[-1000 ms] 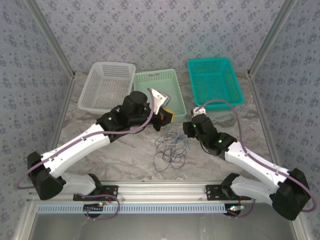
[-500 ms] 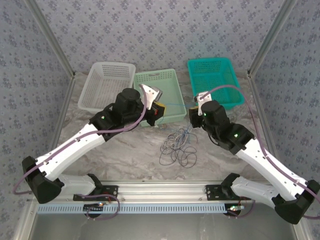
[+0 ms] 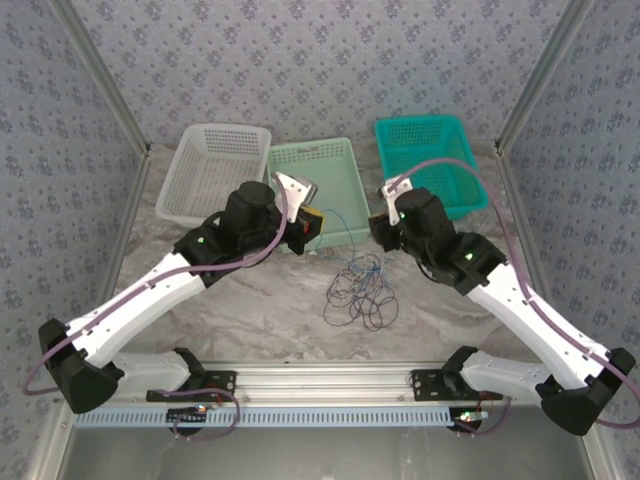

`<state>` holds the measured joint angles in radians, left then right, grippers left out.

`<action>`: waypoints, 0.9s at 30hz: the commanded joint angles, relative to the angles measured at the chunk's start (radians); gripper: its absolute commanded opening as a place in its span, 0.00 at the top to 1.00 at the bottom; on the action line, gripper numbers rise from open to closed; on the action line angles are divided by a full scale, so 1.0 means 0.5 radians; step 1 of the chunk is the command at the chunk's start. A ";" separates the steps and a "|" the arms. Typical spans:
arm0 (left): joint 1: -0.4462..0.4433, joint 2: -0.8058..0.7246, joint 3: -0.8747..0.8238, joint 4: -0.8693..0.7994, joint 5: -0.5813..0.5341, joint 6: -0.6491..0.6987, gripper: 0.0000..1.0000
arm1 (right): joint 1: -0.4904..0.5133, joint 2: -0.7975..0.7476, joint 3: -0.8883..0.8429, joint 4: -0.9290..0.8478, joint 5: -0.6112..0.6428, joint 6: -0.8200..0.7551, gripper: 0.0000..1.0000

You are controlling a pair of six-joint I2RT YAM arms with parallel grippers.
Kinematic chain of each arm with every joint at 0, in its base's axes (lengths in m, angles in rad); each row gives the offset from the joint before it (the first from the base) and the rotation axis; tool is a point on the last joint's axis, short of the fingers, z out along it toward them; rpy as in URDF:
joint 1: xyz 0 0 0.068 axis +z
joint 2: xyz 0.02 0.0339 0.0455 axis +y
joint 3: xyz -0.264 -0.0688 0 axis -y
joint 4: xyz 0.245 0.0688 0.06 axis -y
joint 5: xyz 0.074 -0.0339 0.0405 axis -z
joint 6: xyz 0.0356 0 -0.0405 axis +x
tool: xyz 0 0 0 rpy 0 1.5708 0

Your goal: Untangle the cables

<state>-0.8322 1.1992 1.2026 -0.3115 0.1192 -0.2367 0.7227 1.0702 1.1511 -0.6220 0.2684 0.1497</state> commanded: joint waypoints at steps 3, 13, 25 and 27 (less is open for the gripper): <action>0.007 -0.010 0.163 0.050 0.073 -0.065 1.00 | 0.099 -0.092 -0.339 0.295 -0.185 0.095 0.35; -0.004 0.126 0.383 -0.025 0.187 -0.113 1.00 | 0.368 -0.064 -0.657 0.712 0.260 0.330 0.20; -0.020 0.126 0.395 -0.081 0.222 -0.089 1.00 | 0.283 -0.084 -0.722 0.912 0.337 0.388 0.24; -0.035 0.136 0.415 -0.059 0.244 -0.088 1.00 | 0.239 -0.018 -0.716 0.941 0.302 0.382 0.23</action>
<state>-0.8371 1.2648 1.3663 -0.3489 0.2039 -0.2817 0.8677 1.0409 0.8017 -0.1860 0.4294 0.3244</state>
